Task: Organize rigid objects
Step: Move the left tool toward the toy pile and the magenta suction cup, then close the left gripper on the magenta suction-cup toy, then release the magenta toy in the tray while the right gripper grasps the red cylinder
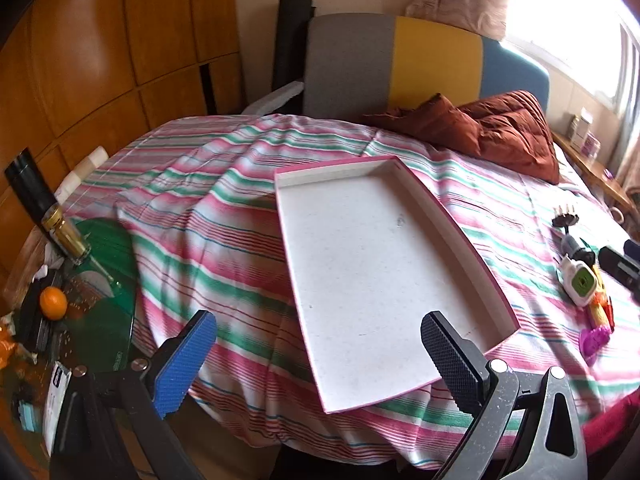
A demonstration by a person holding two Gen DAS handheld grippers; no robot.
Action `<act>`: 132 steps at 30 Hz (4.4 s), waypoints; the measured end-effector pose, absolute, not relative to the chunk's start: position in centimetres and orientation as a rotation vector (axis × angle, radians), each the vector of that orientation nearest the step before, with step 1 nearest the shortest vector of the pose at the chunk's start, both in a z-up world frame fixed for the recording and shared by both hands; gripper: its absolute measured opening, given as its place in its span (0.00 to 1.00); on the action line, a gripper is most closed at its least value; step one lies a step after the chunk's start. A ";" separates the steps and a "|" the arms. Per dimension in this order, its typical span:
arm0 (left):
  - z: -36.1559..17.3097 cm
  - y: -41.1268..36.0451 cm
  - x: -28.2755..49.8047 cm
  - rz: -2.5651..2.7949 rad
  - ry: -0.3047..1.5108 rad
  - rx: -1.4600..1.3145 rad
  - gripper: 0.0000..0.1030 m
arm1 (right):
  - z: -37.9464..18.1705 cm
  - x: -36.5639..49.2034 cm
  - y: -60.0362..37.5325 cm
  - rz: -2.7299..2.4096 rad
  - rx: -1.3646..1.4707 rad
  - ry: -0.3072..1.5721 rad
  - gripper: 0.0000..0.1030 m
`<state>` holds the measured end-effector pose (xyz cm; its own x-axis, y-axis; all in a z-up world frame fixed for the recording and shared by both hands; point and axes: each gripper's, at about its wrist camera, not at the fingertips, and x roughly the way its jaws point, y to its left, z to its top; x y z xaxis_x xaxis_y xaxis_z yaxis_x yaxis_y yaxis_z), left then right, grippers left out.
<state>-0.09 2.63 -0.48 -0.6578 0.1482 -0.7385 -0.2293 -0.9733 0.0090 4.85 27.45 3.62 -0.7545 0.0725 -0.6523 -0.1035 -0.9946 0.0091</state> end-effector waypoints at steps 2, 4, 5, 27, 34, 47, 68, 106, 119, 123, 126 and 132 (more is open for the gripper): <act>-0.4 3.1 0.0 2.661 0.158 -1.170 1.00 | 3.8 5.5 29.3 2.830 -1.055 0.108 1.00; -0.4 3.6 -0.1 2.638 0.158 -1.168 1.00 | 3.9 6.0 31.4 2.797 -1.059 0.170 1.00; -0.4 3.9 -0.2 2.626 0.158 -1.170 1.00 | 3.9 6.4 32.6 2.778 -1.062 0.212 1.00; -0.6 16.8 2.2 2.247 0.348 -1.072 1.00 | 1.2 15.0 48.9 2.478 -0.872 0.995 1.00; -2.1 23.7 5.0 2.035 0.435 -1.032 0.99 | 1.1 16.1 49.8 2.467 -0.782 1.084 1.00; -5.1 31.5 7.9 1.855 0.508 -1.008 0.93 | 1.0 16.1 50.0 2.461 -0.774 1.109 1.00; -6.7 29.7 5.7 1.843 0.371 -1.116 0.43 | -0.1 15.6 50.7 2.347 -0.873 1.169 0.99; -2.1 10.7 -9.2 2.386 0.083 -1.167 0.43 | -8.3 8.3 48.1 2.063 -1.489 0.566 0.26; -6.5 8.0 -17.6 2.545 0.112 -1.394 0.43 | -9.2 10.1 48.7 2.082 -1.486 0.512 0.25; -6.3 8.2 -18.1 2.545 0.096 -1.391 0.43 | -9.4 9.8 48.9 2.082 -1.490 0.500 0.25; -5.9 8.4 -17.8 2.554 0.122 -1.359 0.50 | -9.4 9.4 49.0 2.081 -1.491 0.499 0.25; -4.9 7.6 -16.3 2.592 0.101 -1.324 0.60 | -8.8 6.3 48.9 2.077 -1.495 0.490 0.25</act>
<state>-16.33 7.59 -4.87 -0.5658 0.1717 -0.8065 -0.2338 -0.9713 -0.0428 6.31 48.93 -8.79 -0.2472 0.2065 -0.9467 -0.6077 -0.7940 -0.0146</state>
